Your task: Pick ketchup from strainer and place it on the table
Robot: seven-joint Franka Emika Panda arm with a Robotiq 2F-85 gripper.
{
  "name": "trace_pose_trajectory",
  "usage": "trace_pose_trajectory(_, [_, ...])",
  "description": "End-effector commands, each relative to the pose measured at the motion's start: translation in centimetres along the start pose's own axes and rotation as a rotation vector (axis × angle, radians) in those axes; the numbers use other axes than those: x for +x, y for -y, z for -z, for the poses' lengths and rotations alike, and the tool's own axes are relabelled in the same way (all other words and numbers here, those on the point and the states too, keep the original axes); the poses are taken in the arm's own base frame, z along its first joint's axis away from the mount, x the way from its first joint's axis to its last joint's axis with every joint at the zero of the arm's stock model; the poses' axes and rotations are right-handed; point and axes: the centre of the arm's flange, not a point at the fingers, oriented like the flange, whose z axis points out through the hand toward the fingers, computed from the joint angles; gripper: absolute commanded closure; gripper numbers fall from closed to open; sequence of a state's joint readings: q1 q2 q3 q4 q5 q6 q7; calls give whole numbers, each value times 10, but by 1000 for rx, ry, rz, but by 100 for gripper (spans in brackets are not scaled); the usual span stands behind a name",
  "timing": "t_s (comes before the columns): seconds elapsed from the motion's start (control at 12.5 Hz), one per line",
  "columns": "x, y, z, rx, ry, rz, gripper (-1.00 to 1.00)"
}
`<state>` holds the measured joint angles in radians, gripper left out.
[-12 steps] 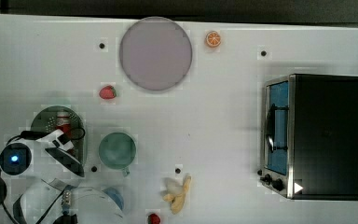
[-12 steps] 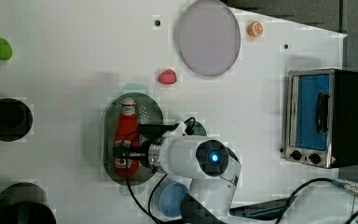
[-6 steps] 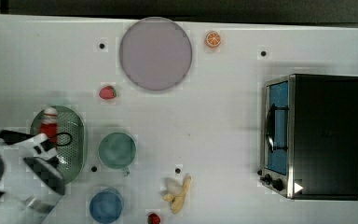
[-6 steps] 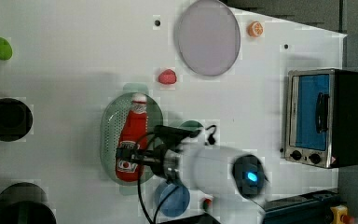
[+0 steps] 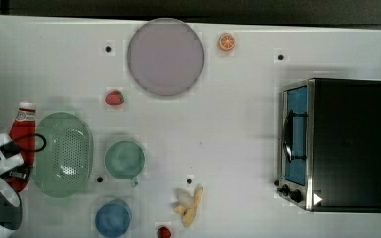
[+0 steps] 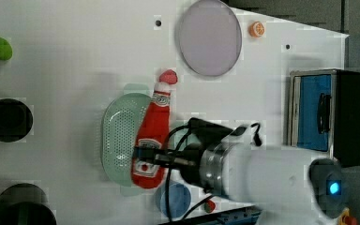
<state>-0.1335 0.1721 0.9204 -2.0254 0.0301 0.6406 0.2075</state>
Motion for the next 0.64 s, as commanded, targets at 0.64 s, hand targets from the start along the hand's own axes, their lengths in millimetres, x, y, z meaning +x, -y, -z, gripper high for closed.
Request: trace_pose_trajectory(0.64, [209, -212, 107, -3, -99, -207, -21])
